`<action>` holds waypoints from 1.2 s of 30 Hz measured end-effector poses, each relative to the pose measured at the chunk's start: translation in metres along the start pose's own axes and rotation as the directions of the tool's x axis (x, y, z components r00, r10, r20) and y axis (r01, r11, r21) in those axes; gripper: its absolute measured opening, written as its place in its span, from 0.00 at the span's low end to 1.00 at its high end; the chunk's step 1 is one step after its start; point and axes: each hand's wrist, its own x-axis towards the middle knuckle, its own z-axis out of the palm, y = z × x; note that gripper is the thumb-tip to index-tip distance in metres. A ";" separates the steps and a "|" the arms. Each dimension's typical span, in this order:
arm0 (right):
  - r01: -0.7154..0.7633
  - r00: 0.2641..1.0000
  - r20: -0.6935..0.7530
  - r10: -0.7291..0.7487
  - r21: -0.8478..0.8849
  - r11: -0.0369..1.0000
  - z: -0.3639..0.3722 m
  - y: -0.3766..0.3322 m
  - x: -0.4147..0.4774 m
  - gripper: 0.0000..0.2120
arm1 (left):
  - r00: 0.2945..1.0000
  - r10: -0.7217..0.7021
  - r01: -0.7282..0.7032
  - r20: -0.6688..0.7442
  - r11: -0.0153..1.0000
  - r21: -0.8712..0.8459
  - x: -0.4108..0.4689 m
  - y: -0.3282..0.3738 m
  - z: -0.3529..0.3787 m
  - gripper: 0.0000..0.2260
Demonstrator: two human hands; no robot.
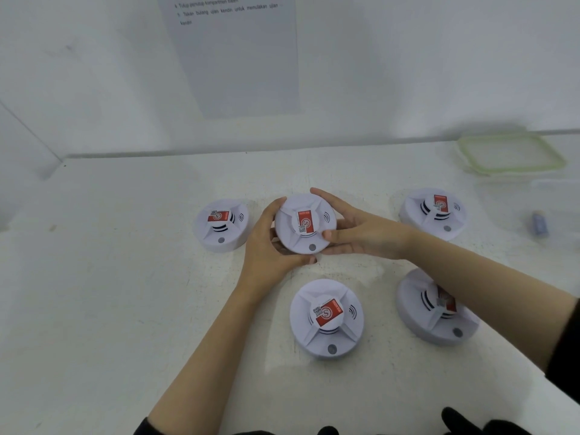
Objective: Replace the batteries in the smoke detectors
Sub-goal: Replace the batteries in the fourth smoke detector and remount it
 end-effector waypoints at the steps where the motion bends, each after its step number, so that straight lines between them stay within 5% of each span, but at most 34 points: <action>1: -0.001 1.000 0.005 0.001 0.005 1.000 0.000 0.000 0.001 0.35 | 1.000 0.003 -0.003 0.000 1.000 0.003 0.000 0.001 0.000 0.41; 11: 0.023 1.000 -0.005 -0.023 0.058 0.998 0.000 0.003 0.001 0.34 | 0.996 -0.040 0.042 0.082 0.999 -0.019 -0.001 0.002 -0.008 0.41; 21: 0.017 1.000 -0.013 -0.017 0.055 0.998 0.001 0.004 0.001 0.34 | 0.995 -0.069 0.074 0.076 0.995 -0.063 -0.001 0.005 -0.012 0.25; 36: 0.021 1.000 -0.014 -0.020 0.054 0.998 0.001 0.004 0.001 0.34 | 0.995 -0.081 0.086 0.065 0.994 -0.068 -0.002 0.004 -0.012 0.25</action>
